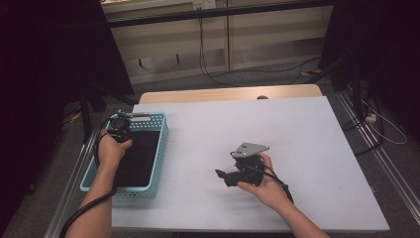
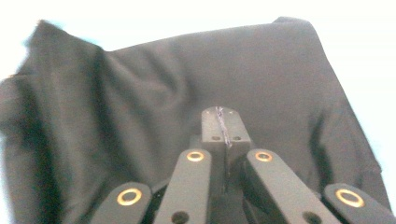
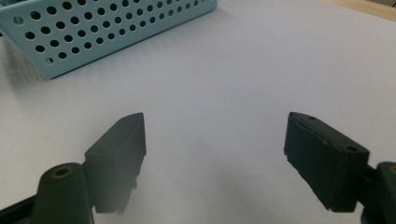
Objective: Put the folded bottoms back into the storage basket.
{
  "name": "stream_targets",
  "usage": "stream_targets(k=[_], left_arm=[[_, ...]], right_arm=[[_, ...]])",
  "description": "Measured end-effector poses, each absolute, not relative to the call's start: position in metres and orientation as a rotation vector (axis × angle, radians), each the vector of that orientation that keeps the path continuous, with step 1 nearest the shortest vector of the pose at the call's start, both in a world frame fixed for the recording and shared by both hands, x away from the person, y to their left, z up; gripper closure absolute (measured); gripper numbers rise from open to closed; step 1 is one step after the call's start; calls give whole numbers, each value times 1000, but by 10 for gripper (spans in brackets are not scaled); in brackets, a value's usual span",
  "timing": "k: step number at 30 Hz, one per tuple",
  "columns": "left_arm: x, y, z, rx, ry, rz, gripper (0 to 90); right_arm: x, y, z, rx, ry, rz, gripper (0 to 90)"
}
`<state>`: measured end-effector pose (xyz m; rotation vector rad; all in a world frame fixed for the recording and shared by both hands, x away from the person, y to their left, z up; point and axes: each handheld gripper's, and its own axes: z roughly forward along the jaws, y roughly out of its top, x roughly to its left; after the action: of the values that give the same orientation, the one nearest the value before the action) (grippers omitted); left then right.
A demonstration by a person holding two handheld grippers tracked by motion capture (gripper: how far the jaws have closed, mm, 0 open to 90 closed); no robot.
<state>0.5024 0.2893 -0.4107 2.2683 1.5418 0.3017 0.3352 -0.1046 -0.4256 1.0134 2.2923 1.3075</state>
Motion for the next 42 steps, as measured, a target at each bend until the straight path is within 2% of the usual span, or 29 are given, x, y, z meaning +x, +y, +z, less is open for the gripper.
stream_targets(k=[3, 12, 19, 24, 36, 42], left_arm=[[505, 290, -425, 2245, 1571, 280, 900], [518, 279, -431, 2176, 1523, 330, 900], [514, 283, -419, 2191, 1485, 338, 884], [506, 291, -397, 2197, 1464, 344, 789], [492, 285, -357, 2142, 1448, 319, 424], [487, 276, -349, 2159, 1414, 289, 332]], right_arm=[[335, -105, -426, 1016, 2294, 1311, 200], [340, -114, -430, 1040, 2294, 1273, 197], [339, -121, -429, 1045, 2288, 1263, 195], [337, -128, -429, 1049, 2290, 1260, 192], [331, -153, -428, 1074, 2256, 1250, 191], [331, -161, -428, 1091, 2239, 1253, 191]])
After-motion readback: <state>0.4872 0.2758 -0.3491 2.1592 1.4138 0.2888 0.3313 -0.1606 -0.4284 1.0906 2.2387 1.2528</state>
